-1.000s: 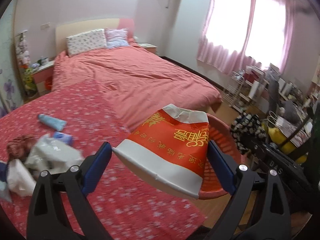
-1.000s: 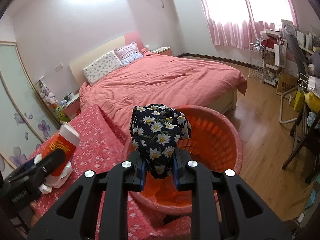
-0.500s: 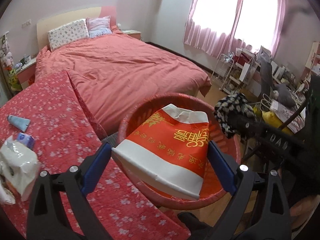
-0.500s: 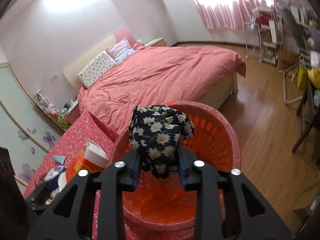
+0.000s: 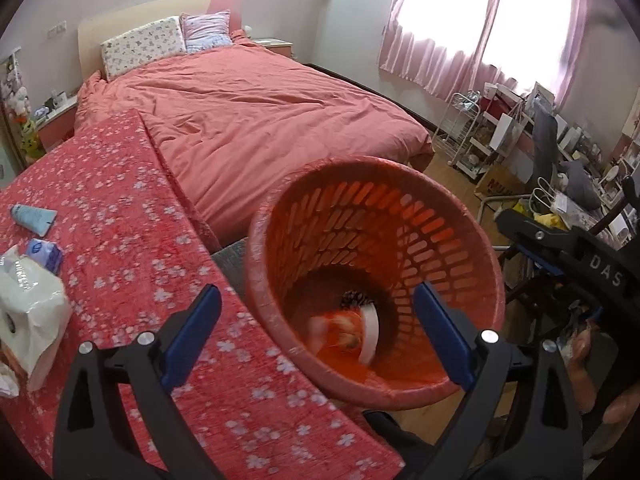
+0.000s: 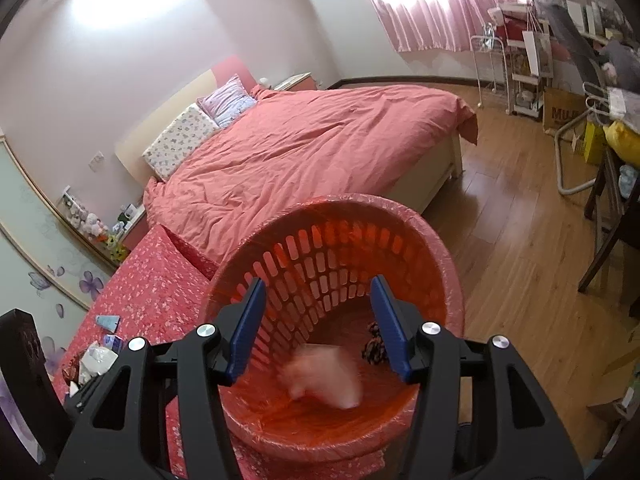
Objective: Collect trash
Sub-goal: 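Return to the bed and grasp the blue-and-white wrapper with the left tool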
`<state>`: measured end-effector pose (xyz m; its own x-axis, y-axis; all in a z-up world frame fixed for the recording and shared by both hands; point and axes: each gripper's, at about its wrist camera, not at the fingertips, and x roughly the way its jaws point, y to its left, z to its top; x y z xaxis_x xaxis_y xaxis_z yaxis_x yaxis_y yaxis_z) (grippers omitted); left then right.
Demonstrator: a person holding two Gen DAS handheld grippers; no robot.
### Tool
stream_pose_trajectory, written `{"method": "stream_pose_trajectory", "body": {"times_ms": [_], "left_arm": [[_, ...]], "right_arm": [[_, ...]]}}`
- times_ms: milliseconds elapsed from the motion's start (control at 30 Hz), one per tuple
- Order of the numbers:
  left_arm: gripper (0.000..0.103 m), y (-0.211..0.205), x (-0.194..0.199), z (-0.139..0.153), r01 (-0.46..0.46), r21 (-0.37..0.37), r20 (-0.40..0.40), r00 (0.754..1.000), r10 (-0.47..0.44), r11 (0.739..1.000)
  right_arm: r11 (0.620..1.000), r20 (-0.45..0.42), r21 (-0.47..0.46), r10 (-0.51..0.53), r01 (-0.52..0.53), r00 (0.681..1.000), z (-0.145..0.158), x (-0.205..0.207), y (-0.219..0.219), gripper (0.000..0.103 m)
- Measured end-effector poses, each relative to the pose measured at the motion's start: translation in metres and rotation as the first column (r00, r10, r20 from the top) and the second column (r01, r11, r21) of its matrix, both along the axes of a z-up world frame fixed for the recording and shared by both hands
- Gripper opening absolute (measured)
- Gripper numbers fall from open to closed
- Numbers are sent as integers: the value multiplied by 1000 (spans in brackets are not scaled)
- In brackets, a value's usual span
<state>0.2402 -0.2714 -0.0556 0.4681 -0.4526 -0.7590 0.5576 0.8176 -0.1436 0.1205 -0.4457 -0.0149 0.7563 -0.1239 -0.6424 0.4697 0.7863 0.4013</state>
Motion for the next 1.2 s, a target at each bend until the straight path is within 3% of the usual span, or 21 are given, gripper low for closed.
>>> {"method": "stream_pose_trajectory", "body": {"times_ms": [333,700,967,1200], "left_arm": [[95,61,-13,18,-103,45,86,991,98,994],[95,158,-25,49,-259,38,179,952,248,965],[95,238,-29,64,-404,22,222,894,390,914],[95,326,-27,60,-559,30,233,810,538,829]], "right_arm": [[995,-3,-86,56,-56,998,15,3,25,55],[970,-14,-151,188,-188,982,25,14,86,55],[941,-29,-167,294,-295,955,26,25,140,55],[906,-42,-199,373,-374,927,23,36,188,55]]}}
